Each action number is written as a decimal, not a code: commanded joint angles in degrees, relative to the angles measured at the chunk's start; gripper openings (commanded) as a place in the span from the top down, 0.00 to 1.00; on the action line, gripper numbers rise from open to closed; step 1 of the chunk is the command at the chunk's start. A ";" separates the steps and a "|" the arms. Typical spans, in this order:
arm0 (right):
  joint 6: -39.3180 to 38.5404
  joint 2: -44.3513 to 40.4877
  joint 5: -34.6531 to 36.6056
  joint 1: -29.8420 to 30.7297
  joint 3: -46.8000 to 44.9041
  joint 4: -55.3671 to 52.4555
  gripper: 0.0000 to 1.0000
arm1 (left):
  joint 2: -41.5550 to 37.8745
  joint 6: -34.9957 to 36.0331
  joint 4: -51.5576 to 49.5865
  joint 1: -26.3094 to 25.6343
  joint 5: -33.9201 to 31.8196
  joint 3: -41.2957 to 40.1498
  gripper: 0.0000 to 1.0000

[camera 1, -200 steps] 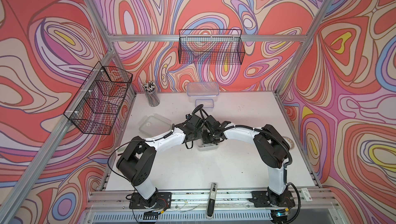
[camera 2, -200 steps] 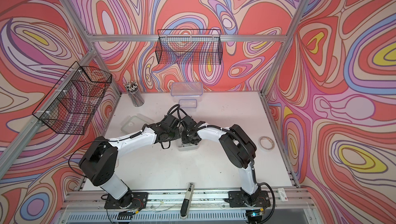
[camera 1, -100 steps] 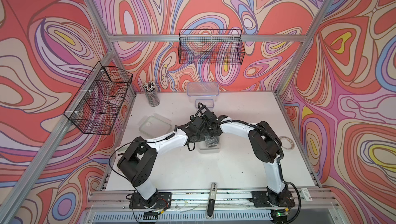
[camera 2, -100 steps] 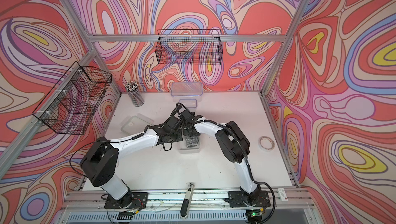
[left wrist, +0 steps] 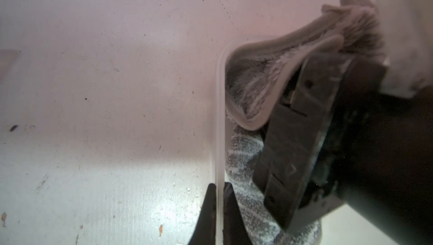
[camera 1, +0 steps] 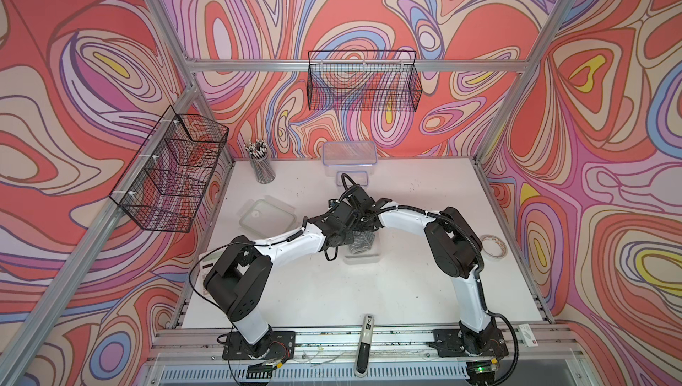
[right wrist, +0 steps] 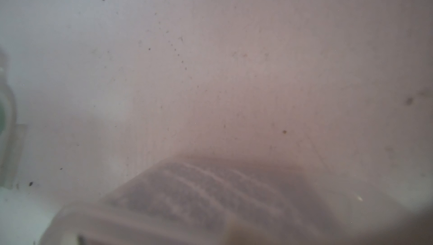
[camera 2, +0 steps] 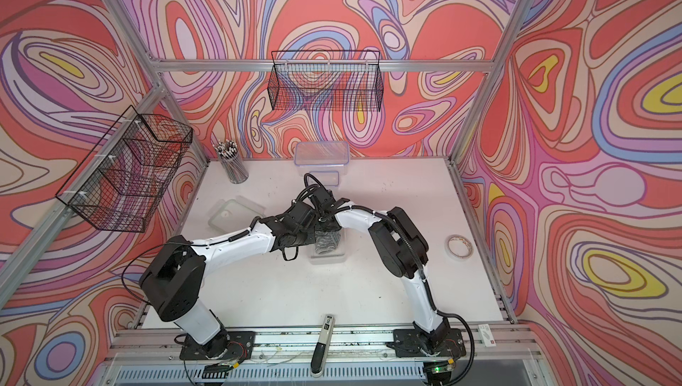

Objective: Wipe the insides of the lunch boxes
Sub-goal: Wipe the dirt inside the lunch box.

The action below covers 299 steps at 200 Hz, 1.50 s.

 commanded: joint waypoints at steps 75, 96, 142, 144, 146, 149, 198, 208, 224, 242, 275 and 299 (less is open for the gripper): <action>1.30 -6.51 -11.64 3.03 -12.62 0.56 1.00 | 4.33 -1.63 -3.65 2.09 -3.62 8.19 1.00; 0.58 -7.44 -11.58 3.31 -14.08 -1.28 1.00 | 4.78 -0.72 -4.60 2.86 -4.44 9.01 1.00; -1.84 -7.80 0.02 3.23 -13.73 -10.90 1.00 | 4.35 1.79 -6.57 3.11 -5.38 9.13 1.00; -1.92 -7.71 1.02 3.21 -13.44 -11.51 1.00 | 4.35 1.89 -6.60 3.11 -5.32 9.09 1.00; -1.97 -7.70 1.32 3.22 -13.34 -11.65 1.00 | 4.28 2.04 -6.69 3.11 -5.17 9.08 1.00; -2.12 -7.63 2.22 3.23 -12.99 -12.22 1.00 | 4.26 2.26 -6.82 3.11 -5.04 9.04 1.00; -4.02 -4.13 12.22 1.13 -5.69 -16.45 1.00 | 3.38 3.81 -7.17 2.12 -1.96 6.66 1.00; -4.48 -3.24 12.68 0.20 -4.15 -16.15 1.00 | 3.38 3.86 -7.11 1.59 -1.51 6.21 1.00; -4.96 -2.13 12.72 -1.24 -1.64 -15.29 1.00 | 3.63 3.46 -7.15 0.81 -0.98 5.66 1.00; -5.32 -0.89 13.13 -2.11 1.24 -13.78 1.00 | 3.81 2.56 -6.33 0.38 0.53 4.70 1.00; -5.83 1.95 12.14 -2.66 6.55 -11.81 1.00 | 3.81 1.95 -4.44 -0.23 2.61 3.67 1.00; -4.50 3.17 7.56 -2.68 8.09 -7.84 1.00 | 3.90 1.45 -3.39 -0.23 3.67 3.63 1.00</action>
